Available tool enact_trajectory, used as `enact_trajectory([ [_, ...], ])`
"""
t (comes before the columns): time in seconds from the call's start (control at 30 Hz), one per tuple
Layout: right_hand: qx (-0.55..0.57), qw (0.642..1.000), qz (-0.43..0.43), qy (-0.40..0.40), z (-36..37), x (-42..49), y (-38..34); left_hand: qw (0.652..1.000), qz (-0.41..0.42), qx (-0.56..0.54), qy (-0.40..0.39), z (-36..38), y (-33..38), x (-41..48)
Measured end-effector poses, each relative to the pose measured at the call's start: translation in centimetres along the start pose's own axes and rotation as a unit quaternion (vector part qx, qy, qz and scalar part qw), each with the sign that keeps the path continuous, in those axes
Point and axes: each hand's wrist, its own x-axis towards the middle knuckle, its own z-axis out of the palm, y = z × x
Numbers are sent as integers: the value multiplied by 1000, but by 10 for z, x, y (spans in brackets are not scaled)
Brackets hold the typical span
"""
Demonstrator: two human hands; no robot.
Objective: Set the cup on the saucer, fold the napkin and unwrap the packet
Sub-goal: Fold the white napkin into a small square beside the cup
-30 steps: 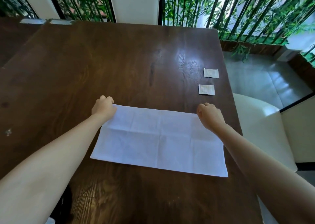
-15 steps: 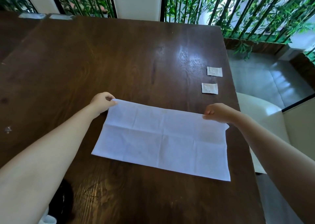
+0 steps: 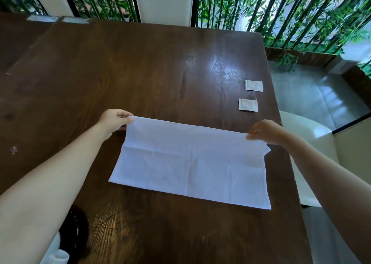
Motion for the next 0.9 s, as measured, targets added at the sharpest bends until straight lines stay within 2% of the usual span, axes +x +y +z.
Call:
enact_trajectory([
  [0.17,1,1000,-7,6,-8,-9,-8,998,41,40,3,-11,9,-6],
  [0.33,-24,995,-54,76,-41,-19,-26,990,129,52,32,-47,34,-17],
  [0.5,9,971,-72,229,-77,-23,-48,971,225,33,80,-83,63,-34],
  [0.63,-3,908,-118,402,-90,-31,-65,955,278,18,104,-103,79,-49],
  [0.7,-30,881,-151,447,-86,-37,-70,950,286,30,124,-106,77,-58],
  [0.77,-45,875,-166,453,-73,-43,-69,950,282,37,130,-104,65,-70],
  [0.9,-27,895,-174,411,-25,-58,-54,962,248,68,89,-90,13,-99],
])
